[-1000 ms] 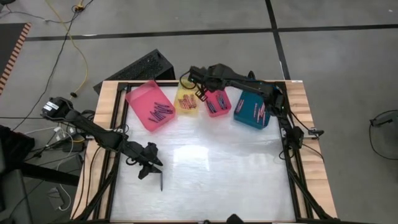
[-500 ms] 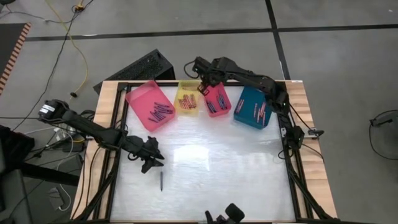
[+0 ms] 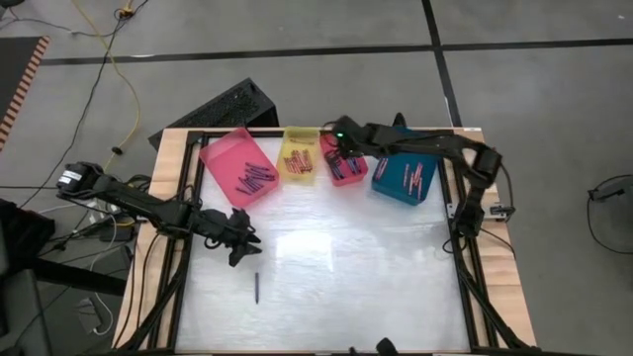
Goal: Sort crayons
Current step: Put the blue crayon into the red bin
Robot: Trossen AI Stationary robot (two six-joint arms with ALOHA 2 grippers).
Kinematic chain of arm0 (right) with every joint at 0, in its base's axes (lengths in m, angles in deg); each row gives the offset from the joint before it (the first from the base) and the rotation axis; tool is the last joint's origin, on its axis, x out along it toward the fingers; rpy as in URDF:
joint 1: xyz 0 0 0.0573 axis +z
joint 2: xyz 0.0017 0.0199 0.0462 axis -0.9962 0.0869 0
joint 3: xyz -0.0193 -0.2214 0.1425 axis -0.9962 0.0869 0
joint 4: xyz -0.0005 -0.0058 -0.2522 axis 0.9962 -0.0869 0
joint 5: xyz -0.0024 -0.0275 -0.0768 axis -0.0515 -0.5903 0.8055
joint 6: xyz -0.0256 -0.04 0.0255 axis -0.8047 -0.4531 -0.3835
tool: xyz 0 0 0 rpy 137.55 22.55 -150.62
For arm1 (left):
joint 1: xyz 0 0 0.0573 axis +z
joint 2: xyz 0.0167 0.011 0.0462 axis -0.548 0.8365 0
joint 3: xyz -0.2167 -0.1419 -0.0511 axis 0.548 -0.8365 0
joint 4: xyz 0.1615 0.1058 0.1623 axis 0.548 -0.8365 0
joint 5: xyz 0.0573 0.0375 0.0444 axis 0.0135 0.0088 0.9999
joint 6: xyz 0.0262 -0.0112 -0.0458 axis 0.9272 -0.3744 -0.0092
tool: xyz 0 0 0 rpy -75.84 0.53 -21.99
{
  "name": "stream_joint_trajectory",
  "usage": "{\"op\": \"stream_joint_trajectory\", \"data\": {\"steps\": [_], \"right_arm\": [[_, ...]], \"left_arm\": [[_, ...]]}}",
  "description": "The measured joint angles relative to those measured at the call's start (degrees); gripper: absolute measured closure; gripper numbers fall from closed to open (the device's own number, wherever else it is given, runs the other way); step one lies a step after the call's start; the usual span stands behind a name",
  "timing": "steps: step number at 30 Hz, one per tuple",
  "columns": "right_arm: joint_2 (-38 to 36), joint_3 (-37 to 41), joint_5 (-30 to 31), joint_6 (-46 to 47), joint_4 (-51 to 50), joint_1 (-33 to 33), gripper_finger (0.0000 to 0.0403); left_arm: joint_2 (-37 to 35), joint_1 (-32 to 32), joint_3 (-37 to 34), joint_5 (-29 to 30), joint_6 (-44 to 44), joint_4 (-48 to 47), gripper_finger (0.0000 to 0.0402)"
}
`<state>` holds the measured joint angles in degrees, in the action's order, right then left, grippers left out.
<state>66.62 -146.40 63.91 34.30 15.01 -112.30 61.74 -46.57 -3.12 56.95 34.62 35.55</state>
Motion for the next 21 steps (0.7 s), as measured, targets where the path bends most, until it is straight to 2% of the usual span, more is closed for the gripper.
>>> {"op": "stream_joint_trajectory", "data": {"steps": [3,8,13,21], "right_arm": [[-2.2,6.1,-0.4,3.1,8.6,-1.0,0.04],[-0.3,8.6,-0.9,2.4,10.7,-1.4,0.0394],[3.9,8.6,-0.9,3.0,9.9,-1.4,0.0356],[2.8,8.3,-1.1,2.6,10.0,-1.4,0.0289]], "left_arm": [[0.0,0.0,0.0,1.6,-0.8,0.0,0.0219],[0.0,0.0,0.0,4.7,-1.3,0.1,0.0219],[0.0,0.0,0.0,5.0,-1.6,0.1,0.0219],[0.0,0.0,0.0,2.6,0.8,0.1,0.0219]]}}
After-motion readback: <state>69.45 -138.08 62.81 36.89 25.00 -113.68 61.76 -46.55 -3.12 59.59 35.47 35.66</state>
